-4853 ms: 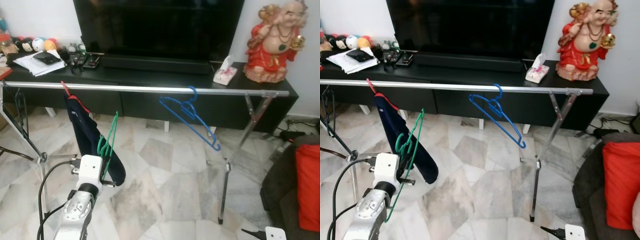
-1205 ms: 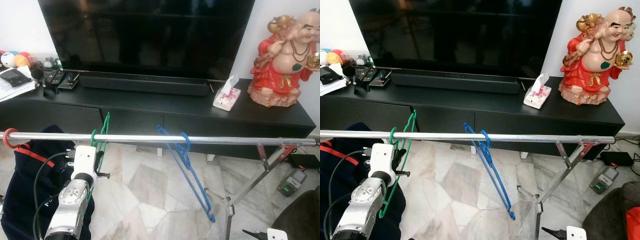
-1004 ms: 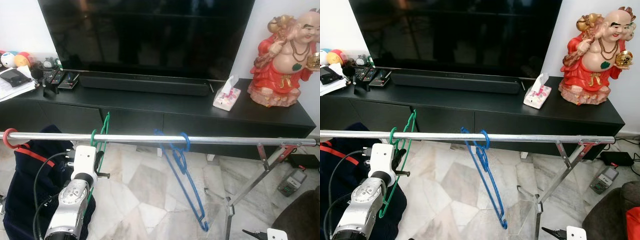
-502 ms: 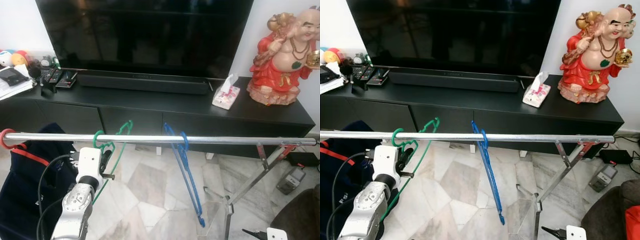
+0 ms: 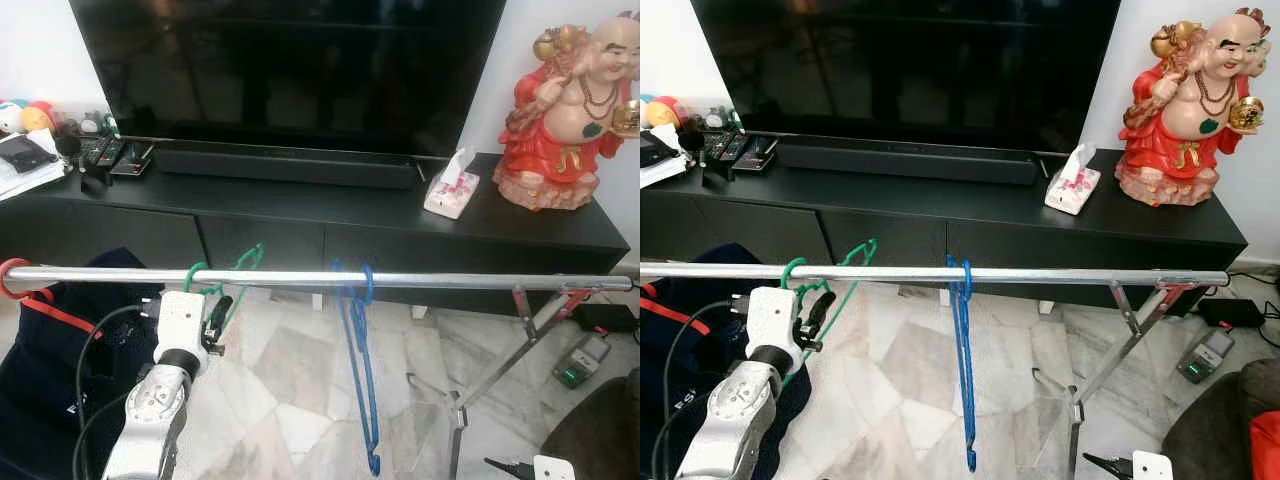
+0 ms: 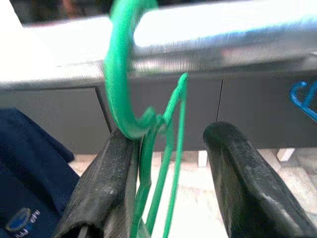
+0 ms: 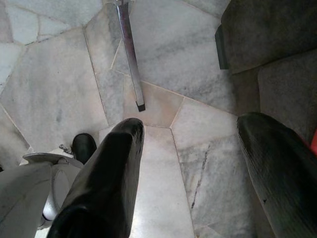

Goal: Hang hanger

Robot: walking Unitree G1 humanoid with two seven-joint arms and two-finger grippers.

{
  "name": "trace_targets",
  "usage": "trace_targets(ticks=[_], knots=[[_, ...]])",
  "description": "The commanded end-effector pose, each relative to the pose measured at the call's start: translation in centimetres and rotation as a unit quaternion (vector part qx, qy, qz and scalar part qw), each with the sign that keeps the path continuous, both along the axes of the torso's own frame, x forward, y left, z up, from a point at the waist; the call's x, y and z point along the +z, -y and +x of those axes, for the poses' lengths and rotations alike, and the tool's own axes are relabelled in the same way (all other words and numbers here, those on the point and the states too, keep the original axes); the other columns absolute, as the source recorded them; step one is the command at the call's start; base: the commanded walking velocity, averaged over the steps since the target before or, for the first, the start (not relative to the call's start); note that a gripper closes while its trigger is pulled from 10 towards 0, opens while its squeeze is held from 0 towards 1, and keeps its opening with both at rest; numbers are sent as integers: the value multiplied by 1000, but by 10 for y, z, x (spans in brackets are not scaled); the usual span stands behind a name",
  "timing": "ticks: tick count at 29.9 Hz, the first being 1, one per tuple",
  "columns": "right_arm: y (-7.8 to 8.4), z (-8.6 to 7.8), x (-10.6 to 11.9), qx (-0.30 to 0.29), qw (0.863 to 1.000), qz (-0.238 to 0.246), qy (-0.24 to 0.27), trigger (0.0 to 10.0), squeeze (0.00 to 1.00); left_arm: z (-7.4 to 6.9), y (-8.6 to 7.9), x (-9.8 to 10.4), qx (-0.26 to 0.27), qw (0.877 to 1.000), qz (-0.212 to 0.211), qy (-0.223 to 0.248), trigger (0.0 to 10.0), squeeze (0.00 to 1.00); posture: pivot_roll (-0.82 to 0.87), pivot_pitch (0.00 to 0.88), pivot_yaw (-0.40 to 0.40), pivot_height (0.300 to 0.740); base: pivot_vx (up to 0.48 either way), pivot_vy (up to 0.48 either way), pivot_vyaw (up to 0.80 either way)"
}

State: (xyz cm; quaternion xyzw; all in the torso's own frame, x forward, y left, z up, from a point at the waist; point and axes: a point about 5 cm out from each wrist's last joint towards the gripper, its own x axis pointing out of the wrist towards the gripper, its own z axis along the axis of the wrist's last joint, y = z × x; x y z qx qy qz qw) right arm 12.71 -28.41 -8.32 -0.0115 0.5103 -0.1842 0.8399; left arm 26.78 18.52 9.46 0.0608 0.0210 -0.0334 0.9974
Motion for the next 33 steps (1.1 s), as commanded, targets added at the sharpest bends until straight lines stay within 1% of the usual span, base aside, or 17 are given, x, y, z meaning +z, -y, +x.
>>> trace_targets(ticks=[1, 2, 4, 5, 7, 11, 13, 14, 15, 24, 33], knots=[[2, -3, 0, -6, 1000, 2, -2, 10000, 0, -5, 0, 4, 0, 1000, 5, 4, 10000, 1000, -10, 0, -25, 740, 0, 0, 0], [2, -3, 0, -6, 1000, 2, -2, 10000, 0, -7, 0, 4, -1, 1000, 5, 5, 10000, 1000, -10, 0, -25, 740, 0, 0, 0], [2, -3, 0, -6, 1000, 1, -2, 10000, 0, -14, 0, 7, -2, 1000, 5, 9, 10000, 1000, -9, 0, -26, 740, 0, 0, 0], [2, -3, 0, -6, 1000, 1, -2, 10000, 0, -14, 0, 7, -2, 1000, 5, 9, 10000, 1000, -9, 0, -26, 740, 0, 0, 0], [2, -3, 0, -5, 1000, 1, -2, 10000, 0, -23, 2, 11, -1, 1000, 2, 15, 10000, 1000, -6, 0, -28, 740, 0, 0, 0], [3, -3, 0, -5, 1000, 0, -3, 10000, 0, -31, 5, 17, -3, 1000, -1, 23, 10000, 1000, -5, 0, -29, 740, 0, 0, 0], [3, -3, 0, -4, 1000, 0, -3, 10000, 0, -34, 5, 21, 5, 999, -3, 41, 10000, 1000, -3, 0, -29, 740, 0, 0, 0], [3, -3, 0, -4, 1000, 0, -3, 10000, 0, -34, 5, 21, 5, 999, -3, 41, 10000, 1000, -3, 0, -29, 740, 0, 0, 0], [3, -3, 0, -5, 1000, 0, -3, 10000, 0, -35, 6, 22, 10, 999, -4, 47, 10000, 0, -1, 0, -31, 740, 0, 0, 0], [3, -4, 0, -8, 1000, 0, -2, 10000, 0, -34, 14, 20, 6, 999, 13, 42, 10000, 0, -12, 0, -22, 740, 0, 0, 0], [2, -5, -1, -9, 1000, 1, -3, 10000, 0, -35, 12, 21, 5, 999, 12, 43, 10000, 0, -6, 0, -20, 740, 0, 0, 0]])
